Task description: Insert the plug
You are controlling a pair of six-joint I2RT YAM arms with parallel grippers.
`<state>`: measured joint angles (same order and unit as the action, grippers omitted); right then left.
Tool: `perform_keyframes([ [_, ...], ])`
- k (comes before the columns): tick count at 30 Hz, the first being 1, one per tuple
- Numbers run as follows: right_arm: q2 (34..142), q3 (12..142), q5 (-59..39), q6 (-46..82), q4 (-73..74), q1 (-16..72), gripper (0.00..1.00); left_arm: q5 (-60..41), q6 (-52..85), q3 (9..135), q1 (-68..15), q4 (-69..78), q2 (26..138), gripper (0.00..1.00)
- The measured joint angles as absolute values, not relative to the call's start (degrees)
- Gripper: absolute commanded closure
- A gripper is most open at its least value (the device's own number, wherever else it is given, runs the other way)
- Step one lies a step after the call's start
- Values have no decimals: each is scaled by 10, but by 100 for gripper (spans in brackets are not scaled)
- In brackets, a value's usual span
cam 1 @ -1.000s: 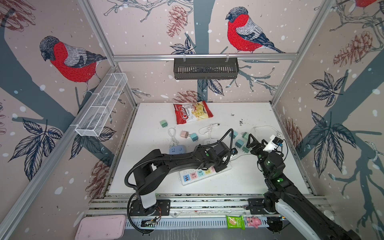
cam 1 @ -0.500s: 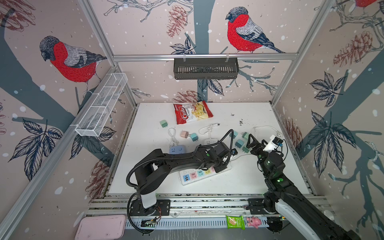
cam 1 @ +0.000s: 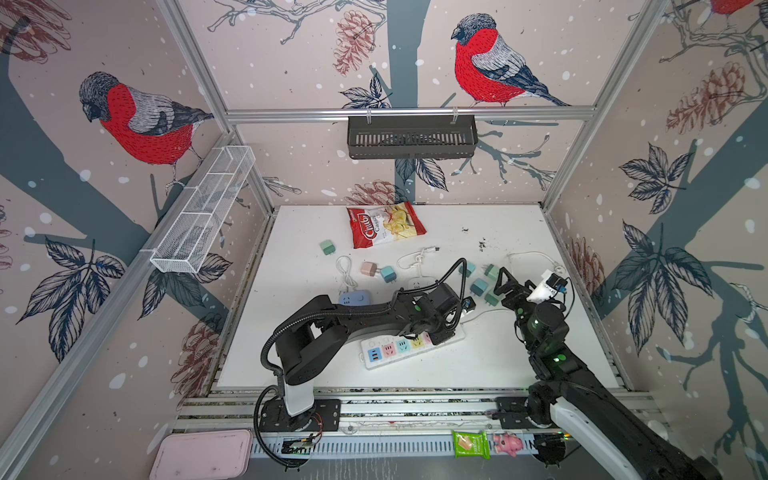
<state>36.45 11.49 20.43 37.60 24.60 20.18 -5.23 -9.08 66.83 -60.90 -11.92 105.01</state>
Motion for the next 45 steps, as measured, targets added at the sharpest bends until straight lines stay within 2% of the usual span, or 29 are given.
perform_keyframes([
  [4, 394, 140, 197, 387, 232, 186, 0, -65, -91, 668, -602, -100, 1057, 100],
  [5, 402, 146, 196, 392, 225, 184, 0, -65, -91, 669, -602, -96, 1059, 97],
  [6, 411, 150, 196, 398, 220, 183, 0, -64, -91, 669, -601, -95, 1059, 87],
  [7, 418, 154, 195, 408, 217, 182, 0, -64, -91, 668, -601, -94, 1058, 69],
  [8, 426, 157, 194, 408, 213, 181, 0, -64, -91, 667, -601, -93, 1057, 3],
  [16, 486, 220, 180, 436, 149, 176, 0, -56, -95, 623, -606, -94, 1000, 2],
  [21, 508, 250, 208, 504, 102, 175, 0, -54, -94, 580, -610, -54, 933, 2],
  [28, 512, 307, 243, 595, 4, 172, 0, 46, -59, 393, -609, 108, 748, 2],
  [32, 484, 320, 245, 562, -8, 169, 0, 61, -53, 245, -607, 269, 601, 2],
  [35, 467, 300, 226, 522, -8, 159, 0, 81, -49, 178, -606, 354, 531, 2],
  [40, 504, 323, 177, 478, -11, 156, 0, 182, -46, 150, -602, 458, 520, 2],
  [43, 559, 359, 154, 479, -18, 157, 1, 240, -46, 124, -602, 536, 559, 2],
  [45, 608, 389, 130, 484, -26, 164, 5, 301, -43, 126, -602, 567, 590, 1],
])
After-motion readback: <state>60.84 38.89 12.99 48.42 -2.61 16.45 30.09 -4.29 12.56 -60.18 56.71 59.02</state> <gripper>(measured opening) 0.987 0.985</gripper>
